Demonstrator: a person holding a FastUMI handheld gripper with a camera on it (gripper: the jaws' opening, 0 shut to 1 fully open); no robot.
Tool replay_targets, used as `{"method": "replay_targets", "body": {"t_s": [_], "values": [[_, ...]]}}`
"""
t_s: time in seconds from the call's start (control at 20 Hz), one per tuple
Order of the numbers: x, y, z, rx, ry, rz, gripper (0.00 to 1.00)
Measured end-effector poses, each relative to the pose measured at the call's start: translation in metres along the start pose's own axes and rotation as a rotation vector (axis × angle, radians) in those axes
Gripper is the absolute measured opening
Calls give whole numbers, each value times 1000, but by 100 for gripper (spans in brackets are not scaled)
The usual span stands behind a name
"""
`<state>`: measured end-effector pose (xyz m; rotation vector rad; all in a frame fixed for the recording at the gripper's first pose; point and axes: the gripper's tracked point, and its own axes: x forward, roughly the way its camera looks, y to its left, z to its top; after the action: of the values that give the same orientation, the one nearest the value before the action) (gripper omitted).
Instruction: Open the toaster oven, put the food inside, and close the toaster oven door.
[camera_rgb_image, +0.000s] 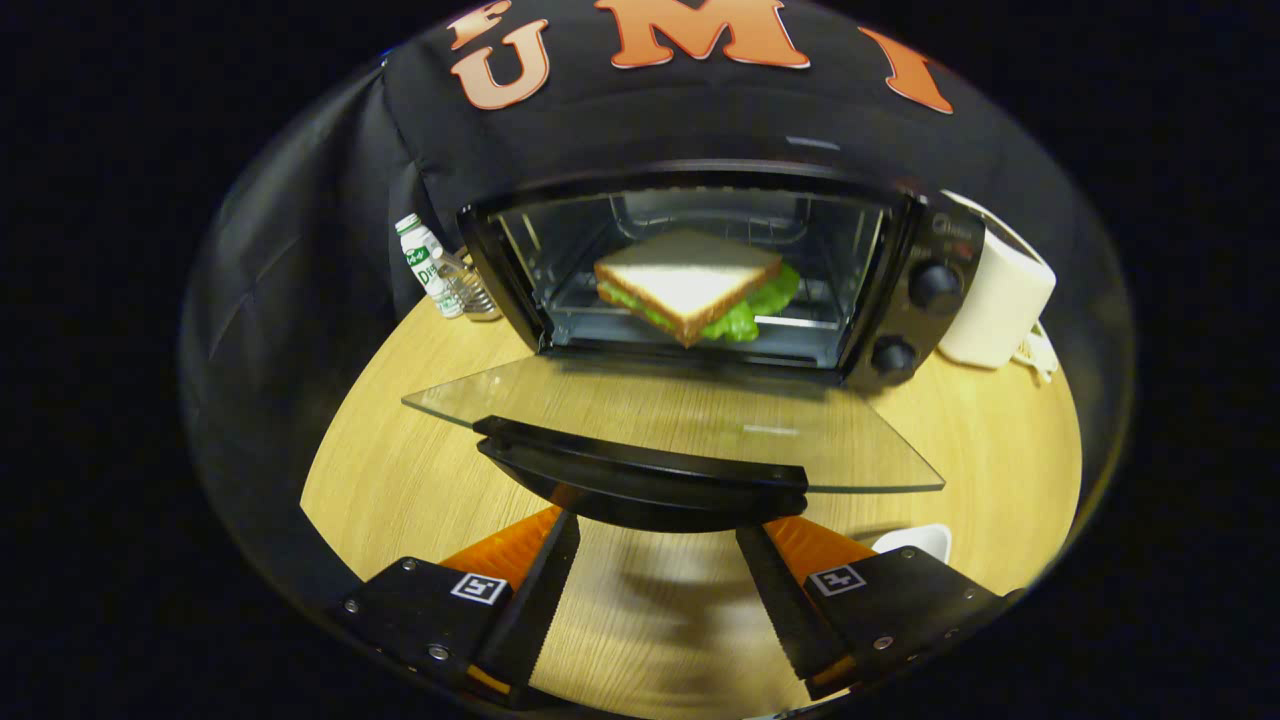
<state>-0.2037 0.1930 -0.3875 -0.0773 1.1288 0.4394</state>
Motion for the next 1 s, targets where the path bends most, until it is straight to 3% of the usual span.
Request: {"method": "replay_targets", "body": {"t_s": [0.45, 0.75, 1.0], "values": [[-25, -17, 120, -18, -236, -44, 94], [-112, -24, 207, -47, -494, -57, 93], [-199, -43, 277, -96, -748, -121, 96]]}}
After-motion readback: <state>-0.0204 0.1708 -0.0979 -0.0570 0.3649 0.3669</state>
